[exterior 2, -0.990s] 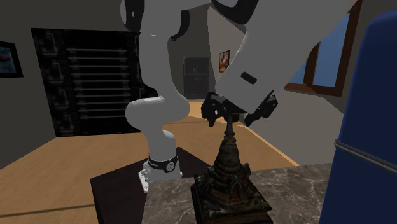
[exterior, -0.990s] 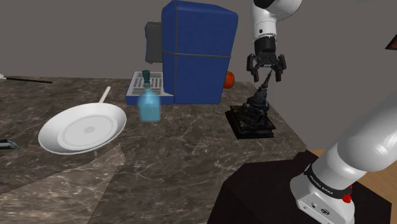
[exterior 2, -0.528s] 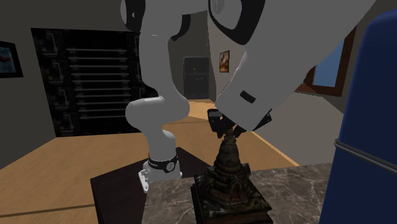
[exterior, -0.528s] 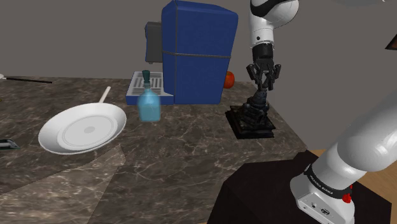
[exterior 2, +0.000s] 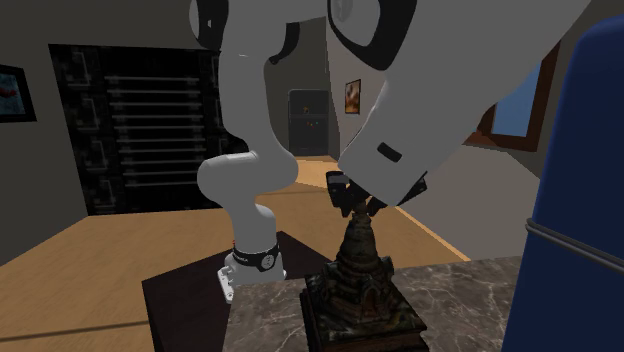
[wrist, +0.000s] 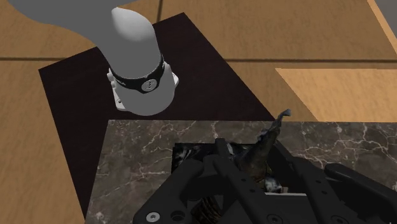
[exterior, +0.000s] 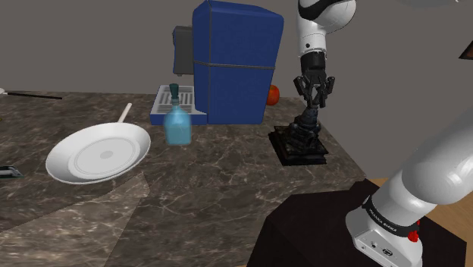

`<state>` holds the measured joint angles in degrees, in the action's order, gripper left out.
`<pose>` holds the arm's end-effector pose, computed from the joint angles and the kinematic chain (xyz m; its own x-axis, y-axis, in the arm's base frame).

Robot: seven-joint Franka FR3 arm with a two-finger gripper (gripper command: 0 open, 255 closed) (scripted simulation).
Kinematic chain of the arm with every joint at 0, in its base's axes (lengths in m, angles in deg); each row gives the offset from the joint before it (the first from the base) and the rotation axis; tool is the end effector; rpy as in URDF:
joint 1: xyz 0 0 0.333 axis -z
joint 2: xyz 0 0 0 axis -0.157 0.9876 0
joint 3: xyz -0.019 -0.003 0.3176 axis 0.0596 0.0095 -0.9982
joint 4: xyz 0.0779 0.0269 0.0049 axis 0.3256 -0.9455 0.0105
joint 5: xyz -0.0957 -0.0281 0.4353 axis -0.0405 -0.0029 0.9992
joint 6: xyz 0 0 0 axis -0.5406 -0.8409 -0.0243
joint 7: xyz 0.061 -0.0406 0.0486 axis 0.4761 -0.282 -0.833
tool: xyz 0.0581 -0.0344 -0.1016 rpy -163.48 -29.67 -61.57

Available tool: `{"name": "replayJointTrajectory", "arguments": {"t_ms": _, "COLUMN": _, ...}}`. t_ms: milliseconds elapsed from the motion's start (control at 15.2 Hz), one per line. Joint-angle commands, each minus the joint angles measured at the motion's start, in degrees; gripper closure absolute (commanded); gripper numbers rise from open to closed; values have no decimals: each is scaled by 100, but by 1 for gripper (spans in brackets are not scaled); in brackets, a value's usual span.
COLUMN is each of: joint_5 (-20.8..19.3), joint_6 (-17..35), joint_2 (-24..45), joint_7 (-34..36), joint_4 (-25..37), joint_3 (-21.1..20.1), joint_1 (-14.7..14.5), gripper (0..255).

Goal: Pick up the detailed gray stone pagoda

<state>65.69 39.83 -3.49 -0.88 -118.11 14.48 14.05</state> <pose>0.4685 -0.0440 0.4227 0.6042 -0.4098 -0.6834 -0.5295 -0.8474 0.0400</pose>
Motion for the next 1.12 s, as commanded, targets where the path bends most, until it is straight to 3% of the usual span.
{"name": "replayJointTrajectory", "arguments": {"t_ms": 0, "joint_5": 2, "joint_6": -71, "joint_2": -12, "joint_7": 18, "joint_4": 61, "joint_3": 2, "joint_1": 1, "gripper": 255}}
{"name": "replayJointTrajectory", "arguments": {"t_ms": 1056, "joint_5": 89, "joint_6": -1115, "joint_2": -111, "joint_7": 279, "joint_4": 1032, "joint_3": 28, "joint_1": 10, "gripper": 255}}
